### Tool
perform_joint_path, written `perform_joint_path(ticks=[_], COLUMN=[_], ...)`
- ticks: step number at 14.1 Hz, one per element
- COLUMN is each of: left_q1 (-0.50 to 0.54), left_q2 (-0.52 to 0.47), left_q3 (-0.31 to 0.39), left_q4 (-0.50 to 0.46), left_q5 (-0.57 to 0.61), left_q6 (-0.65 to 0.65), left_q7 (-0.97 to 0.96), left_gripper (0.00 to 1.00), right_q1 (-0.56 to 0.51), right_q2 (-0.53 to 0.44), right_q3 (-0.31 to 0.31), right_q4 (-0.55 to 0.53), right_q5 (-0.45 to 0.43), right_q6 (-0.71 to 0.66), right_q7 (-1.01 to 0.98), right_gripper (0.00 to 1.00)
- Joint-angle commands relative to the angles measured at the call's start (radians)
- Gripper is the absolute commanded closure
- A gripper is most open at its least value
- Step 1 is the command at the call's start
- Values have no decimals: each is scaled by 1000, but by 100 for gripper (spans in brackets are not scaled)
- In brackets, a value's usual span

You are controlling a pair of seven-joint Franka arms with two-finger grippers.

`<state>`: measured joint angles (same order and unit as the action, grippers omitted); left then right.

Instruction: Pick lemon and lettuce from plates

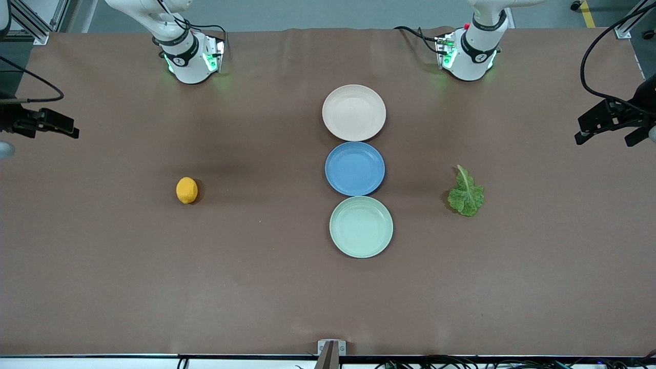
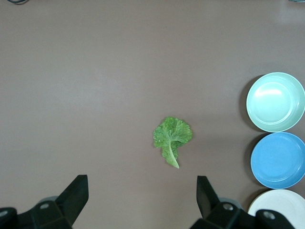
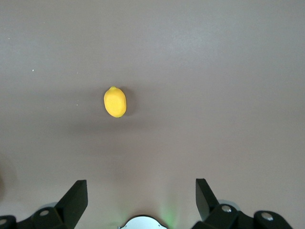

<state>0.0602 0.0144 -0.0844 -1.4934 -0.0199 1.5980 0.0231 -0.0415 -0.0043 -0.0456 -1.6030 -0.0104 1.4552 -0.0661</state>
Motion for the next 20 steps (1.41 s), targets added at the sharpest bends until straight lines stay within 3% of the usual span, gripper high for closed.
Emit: perform_joint_path(ticks=[1, 4, 9, 20], left_q1=[7, 7, 7, 7], left_q2=[7, 7, 7, 7], left_q3=[-1, -1, -1, -1], left_q4=[24, 24, 24, 24], left_q5=[-11, -11, -11, -12], left_q6=[-23, -23, -23, -21], left_q7=[3, 3, 3, 5], left_gripper=[0, 0, 0, 0], right_q1=[-9, -6, 6, 26], right_q2=[-107, -160, -157, -89], right_q3=[9, 9, 13, 10], right_q4=[-119, -166, -161, -52], right_q5=[18, 18, 12, 4], right_q6=[45, 71, 113, 79], right_q7=[-8, -9, -11, -12], right_gripper=[0, 0, 0, 0])
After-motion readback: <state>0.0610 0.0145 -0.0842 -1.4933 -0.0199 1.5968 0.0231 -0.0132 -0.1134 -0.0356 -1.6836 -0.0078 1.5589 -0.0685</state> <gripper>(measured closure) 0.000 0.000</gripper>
